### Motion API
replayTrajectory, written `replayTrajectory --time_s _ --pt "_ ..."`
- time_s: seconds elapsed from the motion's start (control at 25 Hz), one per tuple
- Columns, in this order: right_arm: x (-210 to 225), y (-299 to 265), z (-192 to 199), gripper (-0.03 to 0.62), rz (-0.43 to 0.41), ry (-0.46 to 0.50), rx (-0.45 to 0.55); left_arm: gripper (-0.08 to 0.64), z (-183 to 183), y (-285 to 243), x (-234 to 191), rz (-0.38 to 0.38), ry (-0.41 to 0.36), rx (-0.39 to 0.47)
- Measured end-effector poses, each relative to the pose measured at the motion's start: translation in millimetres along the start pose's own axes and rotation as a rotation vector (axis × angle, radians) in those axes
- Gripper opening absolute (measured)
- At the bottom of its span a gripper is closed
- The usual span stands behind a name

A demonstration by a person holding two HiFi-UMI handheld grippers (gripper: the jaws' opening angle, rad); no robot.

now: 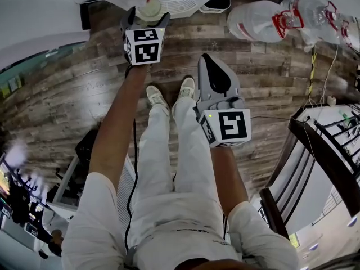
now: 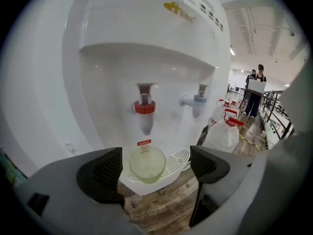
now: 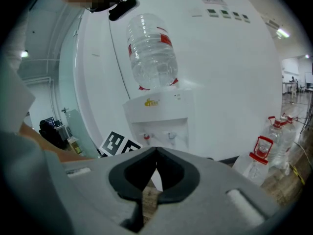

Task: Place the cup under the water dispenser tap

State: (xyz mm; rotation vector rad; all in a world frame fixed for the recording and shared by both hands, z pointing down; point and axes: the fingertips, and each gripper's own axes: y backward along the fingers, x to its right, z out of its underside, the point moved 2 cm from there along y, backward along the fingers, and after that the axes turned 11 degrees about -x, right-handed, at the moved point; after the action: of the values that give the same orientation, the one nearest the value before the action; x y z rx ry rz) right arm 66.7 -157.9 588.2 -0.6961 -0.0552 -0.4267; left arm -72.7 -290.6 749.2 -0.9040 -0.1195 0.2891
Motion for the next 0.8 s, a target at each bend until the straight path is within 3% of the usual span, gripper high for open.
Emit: replayTrajectory --time_s 0.32,0.64,0.8 --pt "-24.3 27.2 -26.9 -0.002 -0.002 0.002 0.026 0.396 -23.2 73.6 4.6 0.022 0.031 0.05" --pt "-44.4 64.7 -58.9 -0.002 -0.006 0.001 0.051 0.331 -51.2 160.3 9.9 0.008 0.023 0.11" --pt "-51.6 83.2 -75.3 -0.002 -0.006 0.01 0.063 0.277 -65.8 204.5 9.9 -0.007 0.057 0.141"
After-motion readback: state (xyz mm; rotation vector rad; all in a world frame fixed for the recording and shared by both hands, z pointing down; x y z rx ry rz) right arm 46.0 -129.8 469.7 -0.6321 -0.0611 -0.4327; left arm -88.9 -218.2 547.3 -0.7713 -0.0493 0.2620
